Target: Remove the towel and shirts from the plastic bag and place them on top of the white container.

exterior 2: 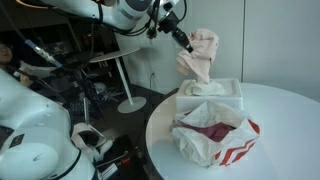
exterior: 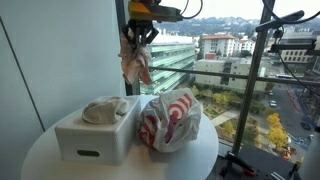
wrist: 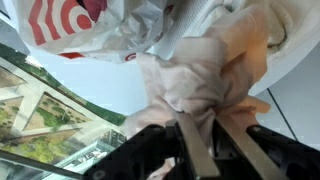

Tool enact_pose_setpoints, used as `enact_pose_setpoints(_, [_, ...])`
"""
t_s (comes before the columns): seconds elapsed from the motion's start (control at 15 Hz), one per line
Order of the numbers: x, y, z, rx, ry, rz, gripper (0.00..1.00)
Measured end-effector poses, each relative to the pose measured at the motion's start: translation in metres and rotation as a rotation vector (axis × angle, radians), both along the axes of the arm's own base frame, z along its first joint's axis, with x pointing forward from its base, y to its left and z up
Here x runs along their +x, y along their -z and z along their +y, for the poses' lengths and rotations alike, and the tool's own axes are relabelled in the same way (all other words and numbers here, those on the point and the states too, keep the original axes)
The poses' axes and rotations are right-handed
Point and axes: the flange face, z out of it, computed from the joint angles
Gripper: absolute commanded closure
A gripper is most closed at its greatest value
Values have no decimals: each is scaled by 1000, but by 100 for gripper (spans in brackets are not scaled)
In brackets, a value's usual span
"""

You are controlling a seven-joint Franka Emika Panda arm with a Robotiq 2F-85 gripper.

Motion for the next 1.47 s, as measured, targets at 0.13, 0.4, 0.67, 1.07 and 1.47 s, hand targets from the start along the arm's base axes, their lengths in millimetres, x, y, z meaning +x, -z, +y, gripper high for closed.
enact_pose_setpoints(0.13, [20, 10, 17, 37, -76, -73, 88])
enact_pose_setpoints(0.4, [83, 55, 13, 133, -195, -127, 88])
enact_pose_setpoints(0.67, [152, 126, 3, 276, -254, -54, 87])
enact_pose_setpoints(1.07, [218, 164, -51, 401, -318, 66, 26])
enact_pose_setpoints(1.47, [210, 92, -89, 387, -290, 68, 0])
